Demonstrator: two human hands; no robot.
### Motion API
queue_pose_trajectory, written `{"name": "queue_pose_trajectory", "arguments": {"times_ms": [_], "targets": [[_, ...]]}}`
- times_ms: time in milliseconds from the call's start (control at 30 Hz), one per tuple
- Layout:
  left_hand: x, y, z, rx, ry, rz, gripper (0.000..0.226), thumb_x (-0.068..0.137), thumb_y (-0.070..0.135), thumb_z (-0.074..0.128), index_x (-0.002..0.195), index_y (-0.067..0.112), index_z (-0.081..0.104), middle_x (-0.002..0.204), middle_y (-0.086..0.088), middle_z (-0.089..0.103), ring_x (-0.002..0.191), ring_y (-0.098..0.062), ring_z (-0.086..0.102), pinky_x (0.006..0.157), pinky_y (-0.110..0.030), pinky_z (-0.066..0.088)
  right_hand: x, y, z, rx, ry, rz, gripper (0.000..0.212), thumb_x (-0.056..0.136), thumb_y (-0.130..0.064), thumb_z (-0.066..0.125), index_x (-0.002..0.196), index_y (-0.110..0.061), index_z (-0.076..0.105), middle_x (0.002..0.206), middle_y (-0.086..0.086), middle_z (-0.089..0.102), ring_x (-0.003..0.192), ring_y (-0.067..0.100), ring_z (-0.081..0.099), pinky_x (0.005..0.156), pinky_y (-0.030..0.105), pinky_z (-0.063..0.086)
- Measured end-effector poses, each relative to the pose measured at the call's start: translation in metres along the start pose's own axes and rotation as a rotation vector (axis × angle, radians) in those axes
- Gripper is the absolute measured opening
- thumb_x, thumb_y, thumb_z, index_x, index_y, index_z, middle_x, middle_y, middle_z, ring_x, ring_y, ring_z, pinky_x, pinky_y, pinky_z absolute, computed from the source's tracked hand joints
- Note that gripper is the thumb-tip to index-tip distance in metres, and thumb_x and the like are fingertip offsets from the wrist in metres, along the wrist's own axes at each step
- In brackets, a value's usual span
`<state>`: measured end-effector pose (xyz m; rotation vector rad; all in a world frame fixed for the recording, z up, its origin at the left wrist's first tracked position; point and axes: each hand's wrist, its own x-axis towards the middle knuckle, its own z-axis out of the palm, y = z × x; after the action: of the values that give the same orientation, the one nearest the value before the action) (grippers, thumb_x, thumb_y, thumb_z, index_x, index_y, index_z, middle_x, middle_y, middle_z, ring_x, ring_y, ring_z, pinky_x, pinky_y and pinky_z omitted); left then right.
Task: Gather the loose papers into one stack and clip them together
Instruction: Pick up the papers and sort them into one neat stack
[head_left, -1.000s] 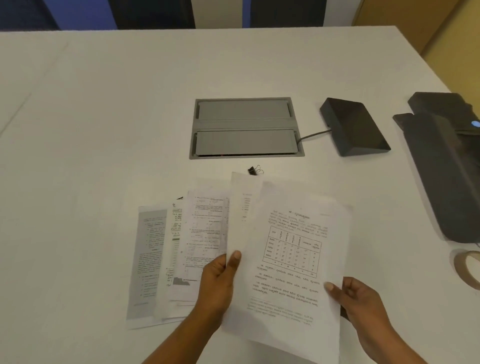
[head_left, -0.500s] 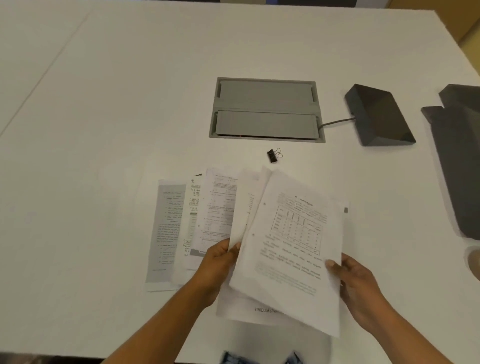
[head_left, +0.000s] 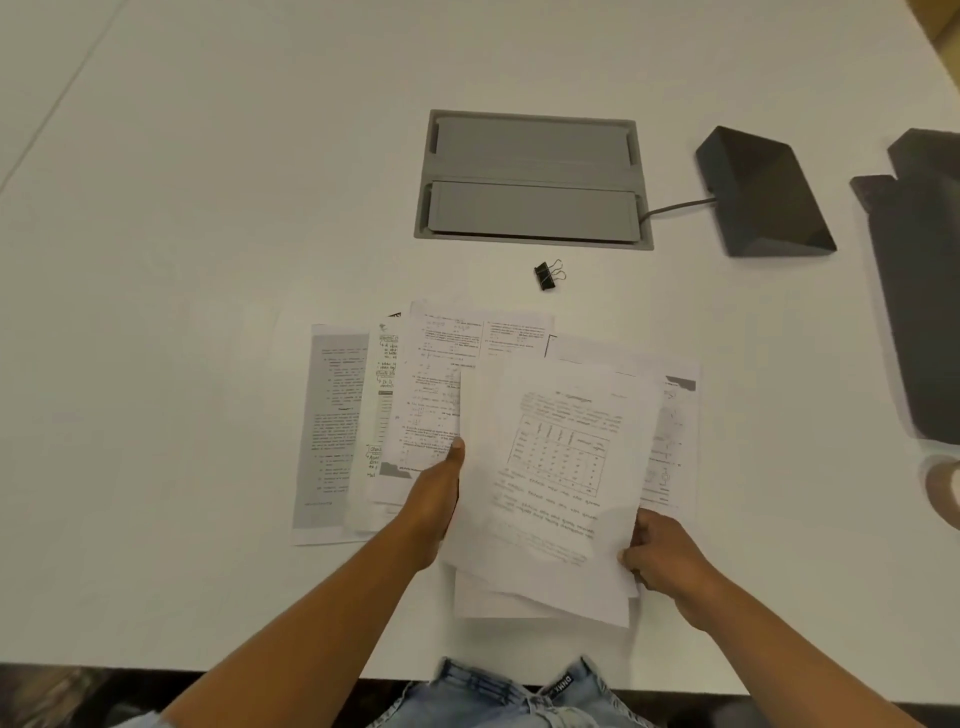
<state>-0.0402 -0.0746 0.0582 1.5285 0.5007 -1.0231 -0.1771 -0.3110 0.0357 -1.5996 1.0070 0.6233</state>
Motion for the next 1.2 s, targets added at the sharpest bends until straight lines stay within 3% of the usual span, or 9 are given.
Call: {"name": "queue_pose_trajectory", "arguments": {"times_ms": [100,200,367,500,667,767,867,967,1200], "targets": [[0.001,0.002,0.002,0.129,-0.054,0.082,0.033,0.101,0.032,0.050,0.133,0.023,0.057,0.127,0.001,0.067,0.102,-0.014,0.067,0.080,-0.031,0.056,-0.005,-0.001,0.000,-0.096,-0.028,-0.031,0.043,0.079,0.014,0.055,0.110,-0.014,0.065,0.104,0.012,0.072,0.096,0.030,0.067,0.073,0.036,0.057],[-0.001,0.002,0.006,0.191,-0.061,0.174,0.029,0.101,0.017,0.052,0.128,0.023,0.060,0.129,-0.001,0.067,0.107,-0.017,0.067,0.093,-0.039,0.055,-0.012,-0.006,-0.002,-0.057,-0.017,-0.073,0.034,0.084,0.003,0.065,0.113,-0.014,0.063,0.106,0.006,0.071,0.094,0.021,0.067,0.066,0.025,0.052],[-0.015,0.012,0.002,0.031,-0.113,0.216,0.027,0.101,0.026,0.053,0.126,0.026,0.064,0.123,0.005,0.072,0.117,-0.022,0.066,0.104,-0.052,0.048,-0.021,-0.027,-0.012,0.134,0.067,-0.175,0.048,0.084,-0.035,0.074,0.126,-0.025,0.055,0.120,-0.005,0.068,0.106,0.017,0.067,0.073,0.029,0.057],[-0.027,0.022,0.001,-0.052,-0.087,0.242,0.026,0.101,0.034,0.051,0.121,0.031,0.066,0.121,0.010,0.072,0.117,-0.019,0.065,0.106,-0.050,0.047,-0.036,-0.050,-0.013,0.398,-0.105,-0.258,0.031,0.093,-0.021,0.061,0.125,-0.021,0.063,0.121,-0.002,0.072,0.111,0.019,0.069,0.093,0.041,0.054],[-0.029,0.027,0.002,-0.025,0.034,0.271,0.029,0.096,0.033,0.060,0.124,0.031,0.065,0.120,0.011,0.072,0.113,-0.018,0.067,0.102,-0.050,0.050,-0.044,-0.061,0.000,0.425,0.024,-0.324,0.035,0.084,-0.031,0.073,0.116,-0.018,0.068,0.108,0.002,0.077,0.100,0.023,0.073,0.089,0.041,0.055],[-0.026,0.026,-0.008,-0.058,0.120,0.258,0.023,0.097,0.026,0.060,0.118,0.026,0.069,0.115,0.005,0.075,0.111,-0.023,0.068,0.102,-0.051,0.050,-0.035,-0.059,0.001,0.275,0.055,-0.290,0.049,0.080,-0.043,0.074,0.122,-0.026,0.056,0.100,0.004,0.076,0.093,0.024,0.072,0.077,0.035,0.055],[-0.031,0.026,-0.022,-0.051,0.140,0.263,0.021,0.097,0.026,0.059,0.116,0.026,0.070,0.107,0.004,0.078,0.103,-0.024,0.072,0.097,-0.051,0.054,-0.017,-0.046,-0.013,0.035,0.345,-0.223,0.045,0.090,-0.028,0.068,0.129,-0.021,0.047,0.106,0.002,0.070,0.089,0.019,0.067,0.067,0.026,0.048],[-0.038,0.024,-0.040,-0.059,0.130,0.264,0.020,0.096,0.028,0.060,0.112,0.025,0.071,0.104,0.001,0.079,0.098,-0.027,0.074,0.091,-0.051,0.057,0.000,-0.030,-0.028,-0.244,0.624,-0.146,0.054,0.090,-0.025,0.065,0.136,-0.006,0.044,0.126,0.015,0.063,0.107,0.034,0.063,0.084,0.036,0.049],[-0.043,0.010,-0.072,-0.091,0.193,0.266,0.021,0.095,0.031,0.059,0.112,0.023,0.069,0.104,0.000,0.078,0.095,-0.032,0.074,0.089,-0.056,0.056,0.009,-0.031,-0.015,-0.570,0.575,0.160,0.097,0.064,-0.065,0.076,0.128,0.000,0.042,0.124,0.019,0.050,0.113,0.036,0.057,0.079,0.044,0.053]]}}
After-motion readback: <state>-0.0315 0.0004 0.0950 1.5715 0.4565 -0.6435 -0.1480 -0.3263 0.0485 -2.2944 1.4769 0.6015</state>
